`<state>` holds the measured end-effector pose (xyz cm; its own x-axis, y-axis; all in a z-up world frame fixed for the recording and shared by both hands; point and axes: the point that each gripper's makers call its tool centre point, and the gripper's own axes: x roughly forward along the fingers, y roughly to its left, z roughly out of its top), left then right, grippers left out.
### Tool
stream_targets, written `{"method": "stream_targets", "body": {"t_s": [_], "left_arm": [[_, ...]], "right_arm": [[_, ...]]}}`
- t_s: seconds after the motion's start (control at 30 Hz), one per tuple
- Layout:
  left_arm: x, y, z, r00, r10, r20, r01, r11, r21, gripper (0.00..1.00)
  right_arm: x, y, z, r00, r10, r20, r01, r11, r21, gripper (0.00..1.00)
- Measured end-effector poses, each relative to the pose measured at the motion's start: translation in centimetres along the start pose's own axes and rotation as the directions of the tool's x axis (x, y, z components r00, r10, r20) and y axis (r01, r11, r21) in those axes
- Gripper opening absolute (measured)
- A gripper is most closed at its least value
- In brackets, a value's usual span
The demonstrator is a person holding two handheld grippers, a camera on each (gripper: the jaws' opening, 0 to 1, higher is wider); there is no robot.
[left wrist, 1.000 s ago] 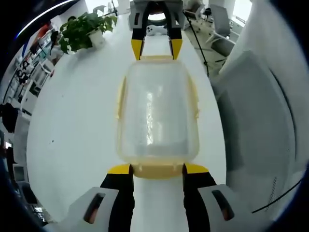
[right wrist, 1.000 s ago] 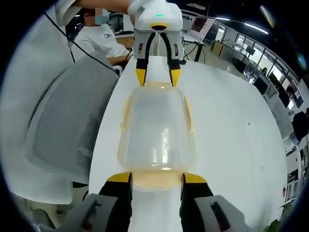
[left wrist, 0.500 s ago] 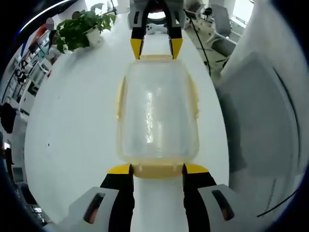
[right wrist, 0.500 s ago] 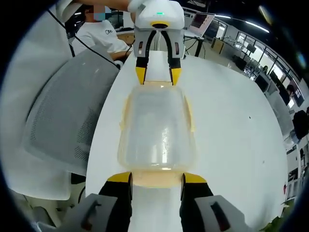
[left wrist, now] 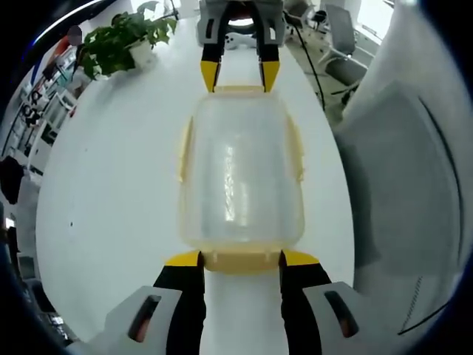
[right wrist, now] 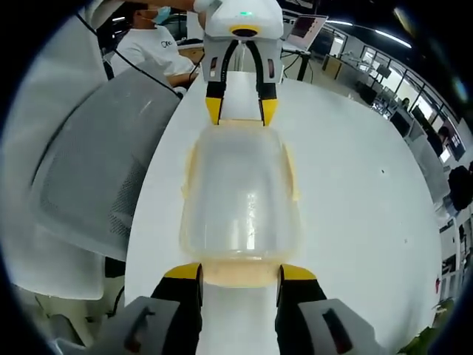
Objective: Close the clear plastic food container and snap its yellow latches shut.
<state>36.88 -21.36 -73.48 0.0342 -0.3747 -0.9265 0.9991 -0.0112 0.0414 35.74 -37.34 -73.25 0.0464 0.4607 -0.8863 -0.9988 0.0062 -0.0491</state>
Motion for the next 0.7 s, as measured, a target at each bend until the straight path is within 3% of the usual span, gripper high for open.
{"method": "stream_targets", "body": {"t_s": [0.7], "left_arm": [[0.86,-0.25,-0.5,1.0,-0.005,-0.016,0.005,1.0,-0.005,0.38]], "right_arm": [[0.93,0.25,-0.44,1.0,0.007,-0.005,-0.007,1.0,0.01,0.37]]}}
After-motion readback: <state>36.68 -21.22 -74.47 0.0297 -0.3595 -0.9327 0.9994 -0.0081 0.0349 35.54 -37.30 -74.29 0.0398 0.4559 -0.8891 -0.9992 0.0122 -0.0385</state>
